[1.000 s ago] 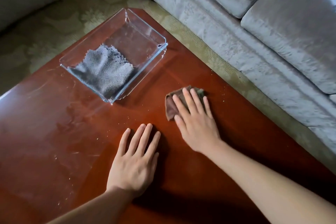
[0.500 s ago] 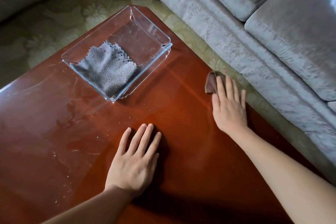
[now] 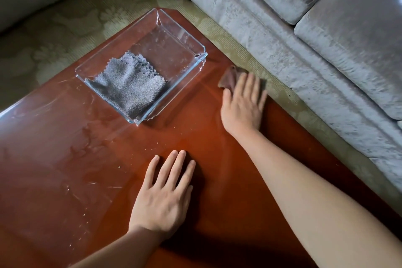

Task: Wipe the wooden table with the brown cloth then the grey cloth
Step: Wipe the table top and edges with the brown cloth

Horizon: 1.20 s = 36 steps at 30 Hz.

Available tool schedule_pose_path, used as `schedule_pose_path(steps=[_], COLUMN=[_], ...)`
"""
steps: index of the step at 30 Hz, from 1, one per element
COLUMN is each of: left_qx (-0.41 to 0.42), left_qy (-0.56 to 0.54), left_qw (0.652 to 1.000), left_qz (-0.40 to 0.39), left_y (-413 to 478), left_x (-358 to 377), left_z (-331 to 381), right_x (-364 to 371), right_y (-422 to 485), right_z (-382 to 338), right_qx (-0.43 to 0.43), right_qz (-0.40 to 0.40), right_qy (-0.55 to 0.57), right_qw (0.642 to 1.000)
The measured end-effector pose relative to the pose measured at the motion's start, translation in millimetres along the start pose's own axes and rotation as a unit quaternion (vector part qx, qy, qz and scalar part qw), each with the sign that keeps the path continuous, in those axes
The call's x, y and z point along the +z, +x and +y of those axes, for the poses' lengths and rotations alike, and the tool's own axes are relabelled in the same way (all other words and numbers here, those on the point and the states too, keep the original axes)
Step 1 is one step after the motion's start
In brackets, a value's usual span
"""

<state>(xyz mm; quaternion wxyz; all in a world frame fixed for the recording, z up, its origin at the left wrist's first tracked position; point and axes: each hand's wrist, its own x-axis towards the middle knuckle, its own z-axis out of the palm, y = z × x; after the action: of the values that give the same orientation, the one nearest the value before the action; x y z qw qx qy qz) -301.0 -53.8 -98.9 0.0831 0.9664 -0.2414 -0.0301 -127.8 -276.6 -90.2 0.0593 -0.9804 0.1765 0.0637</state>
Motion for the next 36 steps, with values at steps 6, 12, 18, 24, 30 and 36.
schedule_pose_path(steps=[6,12,18,24,30,36], left_qx=[0.001,0.000,-0.006,-0.012,-0.016,-0.016], left_qy=[0.007,0.015,0.016,0.015,0.014,0.015], left_qw=[1.000,1.000,1.000,1.000,1.000,1.000], left_qz=[-0.003,-0.004,0.006,0.014,0.014,0.019], left_y=[0,1,2,2,2,0], left_x=[-2,-4,-7,-7,-9,-9], left_z=[0,2,5,7,9,8], right_x=[-5,-32,-10,5,-14,-25], right_y=[15,-43,-201,-212,-104,-73], right_z=[13,113,158,193,237,248], right_qx=[-0.115,-0.180,-0.391,-0.278,-0.019,0.146], right_qz=[-0.008,-0.059,-0.106,-0.081,-0.027,-0.045], right_qy=[-0.009,0.041,-0.096,-0.111,-0.075,0.071], right_qw=[0.993,0.981,0.909,0.951,0.997,0.986])
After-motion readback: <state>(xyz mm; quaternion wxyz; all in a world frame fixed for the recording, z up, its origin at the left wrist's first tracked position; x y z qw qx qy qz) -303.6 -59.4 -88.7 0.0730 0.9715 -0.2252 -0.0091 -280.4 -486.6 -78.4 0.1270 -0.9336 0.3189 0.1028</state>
